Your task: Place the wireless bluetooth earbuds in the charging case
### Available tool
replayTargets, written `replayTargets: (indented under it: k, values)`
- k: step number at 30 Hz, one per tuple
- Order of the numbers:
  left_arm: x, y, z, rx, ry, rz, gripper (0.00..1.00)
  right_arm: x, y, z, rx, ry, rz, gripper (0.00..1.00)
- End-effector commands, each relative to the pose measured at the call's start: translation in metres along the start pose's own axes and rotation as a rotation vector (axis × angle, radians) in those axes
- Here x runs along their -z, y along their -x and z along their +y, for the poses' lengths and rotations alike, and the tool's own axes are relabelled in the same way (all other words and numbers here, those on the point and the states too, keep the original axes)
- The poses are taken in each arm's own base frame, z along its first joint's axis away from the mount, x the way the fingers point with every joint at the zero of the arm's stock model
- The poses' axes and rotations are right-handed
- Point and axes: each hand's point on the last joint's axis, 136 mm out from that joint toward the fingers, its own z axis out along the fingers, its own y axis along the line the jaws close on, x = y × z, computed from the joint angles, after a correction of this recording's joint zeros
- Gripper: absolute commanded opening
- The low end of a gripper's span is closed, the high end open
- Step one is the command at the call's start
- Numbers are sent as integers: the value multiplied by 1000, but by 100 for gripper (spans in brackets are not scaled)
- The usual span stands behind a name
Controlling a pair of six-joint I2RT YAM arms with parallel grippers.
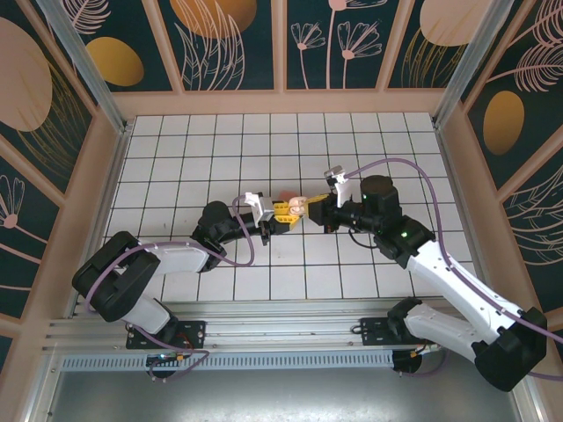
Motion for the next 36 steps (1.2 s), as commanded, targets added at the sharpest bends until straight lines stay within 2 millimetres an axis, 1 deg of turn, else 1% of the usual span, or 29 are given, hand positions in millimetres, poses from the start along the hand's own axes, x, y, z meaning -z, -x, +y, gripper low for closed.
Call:
replayTargets:
  k: [1,4,6,9,11,14,17,22,27,33,36]
  values:
    - [1,35,-3,-82,-2,-92,10,-4,-13,-16,-35,-53,39,14]
    - [0,32,-2,-79,2,-81,10,-1,-10,-18,-29,-74,44,14]
    - [0,30,0,-75,8,-75,10,5,-5,-18,-18,-95,55,17]
    - [1,28,0,-70,16,-69,10,15,7,-9,1,-83,32,23]
    - [1,27,1,-70,18,-67,10,18,14,-3,3,-59,18,26]
    - [1,27,1,-69,20,-67,10,15,15,7,-17,-5,31,27]
    - [1,28,1,-70,20,-68,10,10,14,10,-30,26,52,28]
    - [1,26,1,-68,23,-60,10,9,21,21,-30,79,38,28]
    - [2,25,1,-68,22,-61,10,6,19,20,-39,85,55,29]
    - [1,28,0,-72,19,-66,10,1,14,16,-43,77,71,25]
    - [1,29,0,-77,20,-66,10,-1,10,13,-45,68,86,24]
